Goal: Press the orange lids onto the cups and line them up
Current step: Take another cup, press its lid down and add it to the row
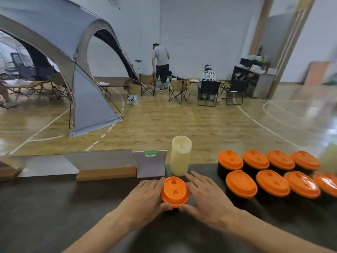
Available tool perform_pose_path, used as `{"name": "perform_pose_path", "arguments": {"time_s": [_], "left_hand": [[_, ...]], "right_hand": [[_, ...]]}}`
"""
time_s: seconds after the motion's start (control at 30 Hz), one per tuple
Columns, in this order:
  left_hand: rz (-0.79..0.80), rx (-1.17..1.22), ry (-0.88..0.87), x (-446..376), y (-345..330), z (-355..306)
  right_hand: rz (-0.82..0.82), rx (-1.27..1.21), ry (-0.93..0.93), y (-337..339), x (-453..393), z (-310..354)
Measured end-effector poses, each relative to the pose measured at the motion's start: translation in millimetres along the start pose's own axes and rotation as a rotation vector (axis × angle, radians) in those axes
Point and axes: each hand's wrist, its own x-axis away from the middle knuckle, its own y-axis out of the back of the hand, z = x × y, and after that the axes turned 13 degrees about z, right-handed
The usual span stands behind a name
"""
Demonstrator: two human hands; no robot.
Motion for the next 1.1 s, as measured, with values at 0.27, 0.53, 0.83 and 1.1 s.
{"name": "perform_pose_path", "arguments": {"time_s": [0.27, 0.53, 0.83, 1.1], "left_hand": [[0.003, -0.036, 0.023, -2, -6, -8], [-0.023, 0.044, 0.096, -12, -15, -9], [0.018, -0.001, 0.067, -9, -11, -14], [-0.02, -0.053, 0.059, -8, -11, -17]], "right_hand": [[0.058, -0.057, -0.013, 3, 10, -9], [0.075, -0.433, -0.026, 8, 13, -13], [0.258, -0.792, -0.183, 31, -58, -17], [0.346, -0.923, -0.18, 34, -55, -20]]}}
